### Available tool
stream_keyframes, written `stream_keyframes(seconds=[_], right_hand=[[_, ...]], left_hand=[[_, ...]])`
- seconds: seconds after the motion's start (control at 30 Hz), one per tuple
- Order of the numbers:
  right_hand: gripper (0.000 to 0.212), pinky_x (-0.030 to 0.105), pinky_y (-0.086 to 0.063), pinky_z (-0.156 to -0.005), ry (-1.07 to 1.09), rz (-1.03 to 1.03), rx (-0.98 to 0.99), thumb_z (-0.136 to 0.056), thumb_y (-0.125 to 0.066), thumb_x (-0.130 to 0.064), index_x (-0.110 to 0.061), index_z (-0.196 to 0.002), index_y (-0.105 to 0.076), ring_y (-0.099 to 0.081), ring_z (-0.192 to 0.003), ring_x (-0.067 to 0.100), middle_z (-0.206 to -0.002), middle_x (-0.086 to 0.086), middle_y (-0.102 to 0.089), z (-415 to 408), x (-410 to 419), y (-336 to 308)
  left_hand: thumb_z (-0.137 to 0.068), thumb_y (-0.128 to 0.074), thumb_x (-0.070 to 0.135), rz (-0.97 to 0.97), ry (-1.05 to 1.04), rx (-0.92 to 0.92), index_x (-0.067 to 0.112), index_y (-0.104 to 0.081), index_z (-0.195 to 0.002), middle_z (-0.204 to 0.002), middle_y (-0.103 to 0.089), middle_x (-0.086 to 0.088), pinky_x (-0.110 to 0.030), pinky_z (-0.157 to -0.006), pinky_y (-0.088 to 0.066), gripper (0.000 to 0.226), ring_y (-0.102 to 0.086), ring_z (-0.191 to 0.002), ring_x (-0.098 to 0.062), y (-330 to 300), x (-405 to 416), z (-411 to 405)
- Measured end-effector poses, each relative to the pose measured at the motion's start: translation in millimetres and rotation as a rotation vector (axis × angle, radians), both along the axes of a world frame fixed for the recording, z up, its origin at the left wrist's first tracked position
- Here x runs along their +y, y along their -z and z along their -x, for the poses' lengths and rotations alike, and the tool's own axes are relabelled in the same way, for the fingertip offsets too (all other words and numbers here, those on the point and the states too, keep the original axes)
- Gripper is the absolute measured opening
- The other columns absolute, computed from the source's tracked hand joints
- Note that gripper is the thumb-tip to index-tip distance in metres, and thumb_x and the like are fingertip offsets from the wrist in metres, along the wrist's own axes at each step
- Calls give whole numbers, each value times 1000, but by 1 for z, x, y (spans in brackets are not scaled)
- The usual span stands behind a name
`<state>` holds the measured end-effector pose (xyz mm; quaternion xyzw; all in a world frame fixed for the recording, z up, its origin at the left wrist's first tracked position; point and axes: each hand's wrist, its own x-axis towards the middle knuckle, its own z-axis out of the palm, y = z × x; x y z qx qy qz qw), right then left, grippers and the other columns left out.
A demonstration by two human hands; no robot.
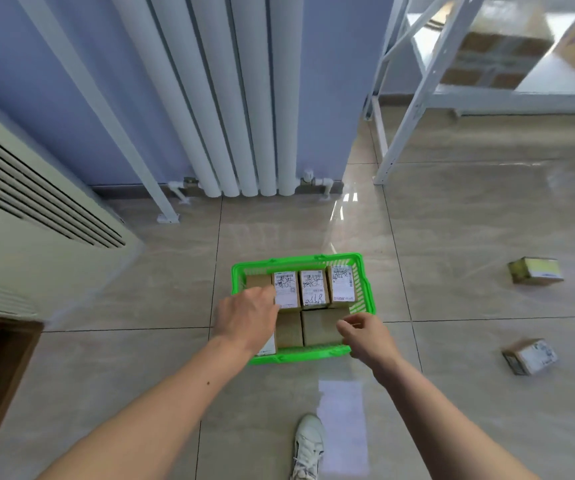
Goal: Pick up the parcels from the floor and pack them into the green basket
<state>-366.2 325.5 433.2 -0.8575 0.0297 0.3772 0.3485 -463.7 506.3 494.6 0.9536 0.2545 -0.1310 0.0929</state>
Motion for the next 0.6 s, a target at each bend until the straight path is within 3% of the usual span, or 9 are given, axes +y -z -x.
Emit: stream_keyframes(seconds=[0.3, 0.53, 0.6], right_hand=[[11, 42, -55, -85, 242, -139, -66, -89, -65, -22, -15, -98, -64, -66, -91, 26, -96, 6, -68, 44, -82, -147], [29, 37, -53, -78, 365, -196, -164, -91, -64, -19, -5, -116, -62, -65, -93, 26, -105, 8, -64, 61, -171, -224], [27, 41, -55, -85, 384, -192, -185, -91, -64, -21, -7, -114, -61, -66, -99, 27, -105, 8, -64, 60, -200, -237]], left_hand=[[-96, -46, 38, 35, 199, -100, 22, -60, -113, -111, -68, -2, -35, -80, -49, 28, -63, -105, -28, -130, -65, 5], [-94, -48, 37, 47, 401, -208, 22, -59, -114, -107, -70, -4, -36, -79, -51, 28, -65, -102, -30, -187, -154, -14], [-94, -49, 38, 54, 434, -240, 23, -60, -115, -105, -71, -2, -35, -78, -50, 28, -65, -100, -29, -197, -184, -22]])
